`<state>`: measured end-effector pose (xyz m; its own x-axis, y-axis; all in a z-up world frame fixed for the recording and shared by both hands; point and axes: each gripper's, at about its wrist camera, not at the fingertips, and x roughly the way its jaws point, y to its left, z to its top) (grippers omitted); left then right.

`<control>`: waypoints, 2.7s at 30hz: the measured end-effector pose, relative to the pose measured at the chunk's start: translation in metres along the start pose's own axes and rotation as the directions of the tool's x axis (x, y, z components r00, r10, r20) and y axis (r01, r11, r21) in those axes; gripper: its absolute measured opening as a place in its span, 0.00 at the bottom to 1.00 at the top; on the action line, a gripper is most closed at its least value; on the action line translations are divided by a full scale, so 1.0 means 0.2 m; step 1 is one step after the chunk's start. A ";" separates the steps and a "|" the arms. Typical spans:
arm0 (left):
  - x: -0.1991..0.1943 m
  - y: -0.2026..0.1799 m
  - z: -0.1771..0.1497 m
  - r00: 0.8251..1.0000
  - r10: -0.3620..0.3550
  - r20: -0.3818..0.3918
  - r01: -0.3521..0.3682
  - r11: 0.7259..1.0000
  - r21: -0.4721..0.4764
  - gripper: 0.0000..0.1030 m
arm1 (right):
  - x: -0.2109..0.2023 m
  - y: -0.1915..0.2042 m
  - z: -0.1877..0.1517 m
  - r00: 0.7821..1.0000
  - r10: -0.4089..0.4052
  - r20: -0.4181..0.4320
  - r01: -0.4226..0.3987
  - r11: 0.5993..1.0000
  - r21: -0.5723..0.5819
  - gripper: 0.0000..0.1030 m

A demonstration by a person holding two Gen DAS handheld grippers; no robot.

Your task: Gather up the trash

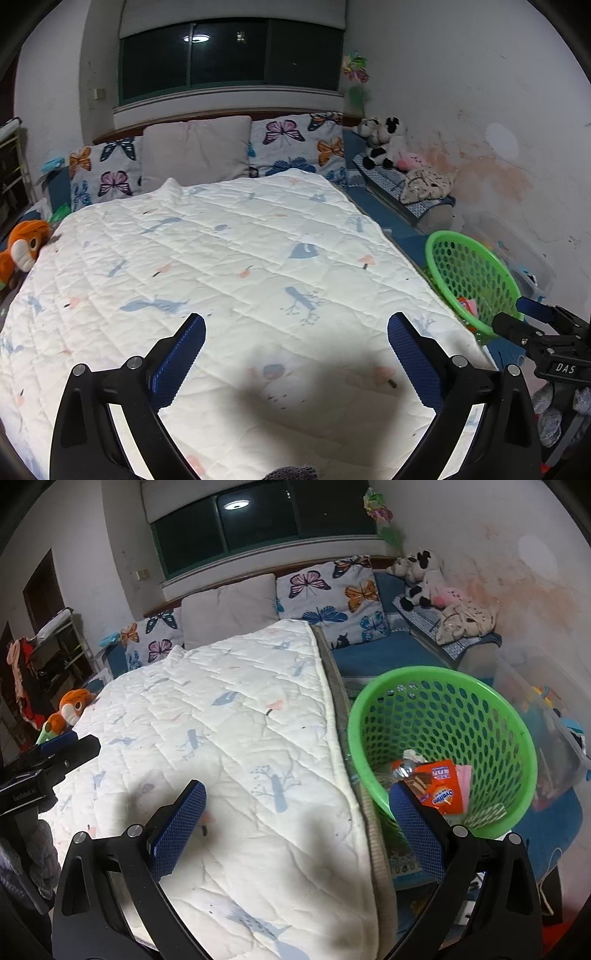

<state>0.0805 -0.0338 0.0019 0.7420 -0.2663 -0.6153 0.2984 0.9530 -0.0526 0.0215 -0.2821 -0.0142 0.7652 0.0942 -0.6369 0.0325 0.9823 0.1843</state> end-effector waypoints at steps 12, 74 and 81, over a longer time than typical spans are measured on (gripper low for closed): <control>-0.10 0.09 -0.08 0.998 0.064 0.026 -0.063 0.997 -0.035 0.93 | 0.00 0.09 -0.03 1.000 0.023 0.002 -0.023 0.999 -0.033 0.96; -0.16 0.17 -0.21 0.988 0.143 0.050 -0.139 0.987 -0.078 0.93 | -0.02 0.21 -0.06 0.999 0.023 0.046 -0.019 0.995 -0.095 0.96; -0.16 0.18 -0.21 0.989 0.142 0.051 -0.137 0.987 -0.078 0.93 | -0.01 0.20 -0.07 0.999 0.025 0.043 -0.021 0.995 -0.096 0.96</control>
<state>0.0425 0.0140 -0.0131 0.8061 -0.1356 -0.5760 0.1461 0.9889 -0.0284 0.0128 -0.2402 -0.0157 0.7925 0.1115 -0.5996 -0.0455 0.9912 0.1243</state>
